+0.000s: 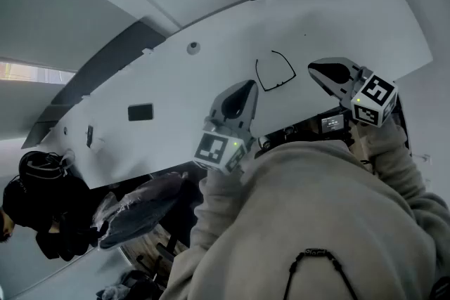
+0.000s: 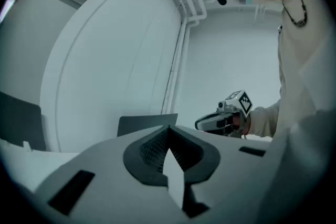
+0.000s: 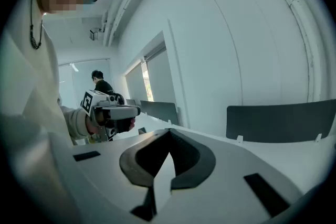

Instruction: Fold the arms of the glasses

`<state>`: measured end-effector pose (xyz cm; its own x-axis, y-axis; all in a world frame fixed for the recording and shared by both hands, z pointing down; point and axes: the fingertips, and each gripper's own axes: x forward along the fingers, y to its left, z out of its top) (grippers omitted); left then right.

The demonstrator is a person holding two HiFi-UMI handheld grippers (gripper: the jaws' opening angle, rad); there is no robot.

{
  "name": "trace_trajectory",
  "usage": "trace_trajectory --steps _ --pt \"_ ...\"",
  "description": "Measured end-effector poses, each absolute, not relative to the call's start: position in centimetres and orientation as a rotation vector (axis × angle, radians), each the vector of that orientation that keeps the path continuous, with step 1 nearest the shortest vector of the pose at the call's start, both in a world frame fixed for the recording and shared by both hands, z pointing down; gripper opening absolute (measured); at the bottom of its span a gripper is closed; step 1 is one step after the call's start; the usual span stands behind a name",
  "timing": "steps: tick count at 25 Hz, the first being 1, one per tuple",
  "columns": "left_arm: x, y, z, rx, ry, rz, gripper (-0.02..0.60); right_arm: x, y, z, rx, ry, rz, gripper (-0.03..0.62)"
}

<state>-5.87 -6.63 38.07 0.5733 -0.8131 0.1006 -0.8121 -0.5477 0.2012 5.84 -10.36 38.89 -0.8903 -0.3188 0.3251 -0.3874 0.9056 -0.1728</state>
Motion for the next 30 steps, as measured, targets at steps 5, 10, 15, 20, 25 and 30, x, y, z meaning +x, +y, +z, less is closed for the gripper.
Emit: trace_trajectory --steps 5,10,15,20,25,30 --pt "-6.2 -6.9 37.6 2.56 -1.355 -0.041 0.005 5.6 -10.2 39.0 0.511 -2.776 0.327 0.021" --pt "-6.5 -7.5 37.5 2.587 -1.346 -0.036 0.005 6.3 -10.7 39.1 0.544 -2.784 0.345 0.02" --pt "-5.6 -10.3 36.4 2.641 -1.304 0.003 0.005 7.1 -11.7 39.1 0.572 -2.789 0.344 0.021" --pt "-4.9 -12.5 35.2 2.642 -1.292 -0.033 0.005 7.8 -12.6 38.7 0.597 -2.799 0.341 0.021" --pt "-4.0 -12.3 35.8 2.63 -1.277 -0.046 0.005 8.1 -12.6 39.4 0.591 -2.788 0.343 0.021" --pt "-3.6 -12.2 35.9 2.619 -1.284 -0.056 0.005 7.8 -12.5 39.9 0.541 -2.768 0.328 0.021"
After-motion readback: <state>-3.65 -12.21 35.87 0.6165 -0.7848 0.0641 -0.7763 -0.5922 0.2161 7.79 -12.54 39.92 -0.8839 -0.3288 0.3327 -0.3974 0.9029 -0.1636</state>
